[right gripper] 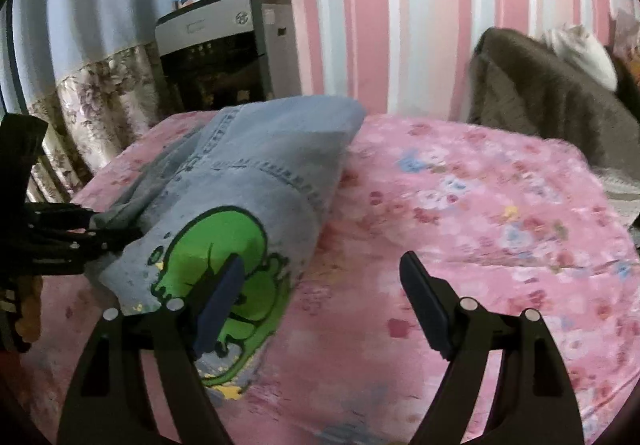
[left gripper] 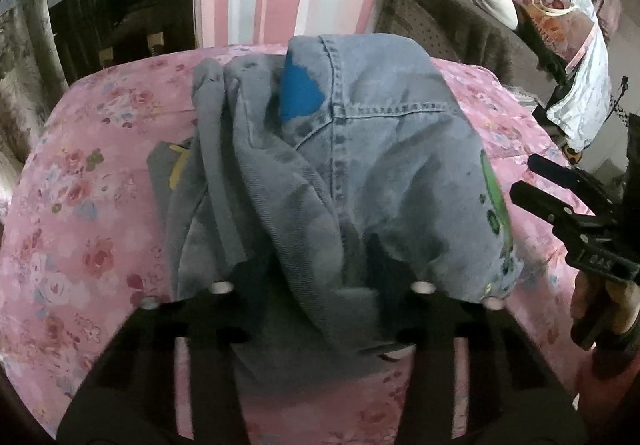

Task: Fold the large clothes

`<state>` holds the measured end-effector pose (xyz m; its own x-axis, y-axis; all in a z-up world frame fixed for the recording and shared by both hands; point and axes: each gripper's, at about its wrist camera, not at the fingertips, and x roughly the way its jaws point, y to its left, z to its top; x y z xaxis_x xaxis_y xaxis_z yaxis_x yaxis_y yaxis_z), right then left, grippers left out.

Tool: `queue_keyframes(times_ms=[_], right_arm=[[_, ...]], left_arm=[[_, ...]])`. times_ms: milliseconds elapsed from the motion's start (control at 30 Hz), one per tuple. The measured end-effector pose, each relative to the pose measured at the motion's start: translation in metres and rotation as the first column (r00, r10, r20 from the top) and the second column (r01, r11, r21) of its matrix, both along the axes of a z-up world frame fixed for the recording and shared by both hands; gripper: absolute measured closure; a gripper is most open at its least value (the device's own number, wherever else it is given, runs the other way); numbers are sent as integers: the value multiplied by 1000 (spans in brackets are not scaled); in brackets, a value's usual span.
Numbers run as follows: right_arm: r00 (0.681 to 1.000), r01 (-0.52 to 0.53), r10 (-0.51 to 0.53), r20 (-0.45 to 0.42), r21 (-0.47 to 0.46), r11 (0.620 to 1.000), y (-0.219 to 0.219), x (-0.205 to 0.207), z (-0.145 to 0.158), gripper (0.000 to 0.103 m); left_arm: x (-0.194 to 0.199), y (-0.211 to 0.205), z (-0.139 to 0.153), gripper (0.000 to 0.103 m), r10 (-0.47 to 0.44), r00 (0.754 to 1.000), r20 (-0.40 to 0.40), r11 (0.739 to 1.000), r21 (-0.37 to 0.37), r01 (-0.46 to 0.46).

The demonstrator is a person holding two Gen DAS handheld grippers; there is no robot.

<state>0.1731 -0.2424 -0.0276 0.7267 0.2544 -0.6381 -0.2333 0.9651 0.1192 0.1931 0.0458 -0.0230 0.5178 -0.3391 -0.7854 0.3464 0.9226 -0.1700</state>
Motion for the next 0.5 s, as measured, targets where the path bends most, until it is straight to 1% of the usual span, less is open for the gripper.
queue_keyframes(times_ms=[33,67,100,200,233,267,300,333,367,400,500], right_arm=[[1000,1,-1,-4,16,1000,0,1,-2,23],[1000,1,-1,-5,27,1000,1,3,-3,23],[1000,-5,5,-10,45,999,1,5,-4,23],[999,-29,31,-30,64,997,2,9,-9,25],[998,-45,47,-28,70,996,3,10,-9,34],[998,-62,64,-25,70,996,6,9,-7,46],[998,-64,65,-18,49,997,11,9,-5,48],[998,-66,66,-6,29,997,15,8,-3,50],[997,-77,77,5,18,997,18,7,-1,58],[996,-92,92,14,4,996,26,6,2,61],[992,-122,122,7,-14,992,43,7,5,62]], left_arm=[[0,1,-1,75,-3,1000,1,1000,-6,3],[0,2,-2,76,-6,1000,-1,1000,-12,6],[0,2,-2,80,-10,1000,-1,1000,-13,10],[-7,2,2,92,-11,999,36,1000,6,11],[-11,1,7,94,-3,997,71,1000,30,1],[-15,0,10,95,4,995,97,999,47,-8],[-19,2,14,95,12,992,125,998,62,-20],[-21,5,17,96,19,991,133,997,66,-28],[-22,9,18,97,25,990,139,997,74,-36],[-25,13,19,97,32,989,146,996,82,-45],[-35,24,14,97,40,988,148,991,124,-58]])
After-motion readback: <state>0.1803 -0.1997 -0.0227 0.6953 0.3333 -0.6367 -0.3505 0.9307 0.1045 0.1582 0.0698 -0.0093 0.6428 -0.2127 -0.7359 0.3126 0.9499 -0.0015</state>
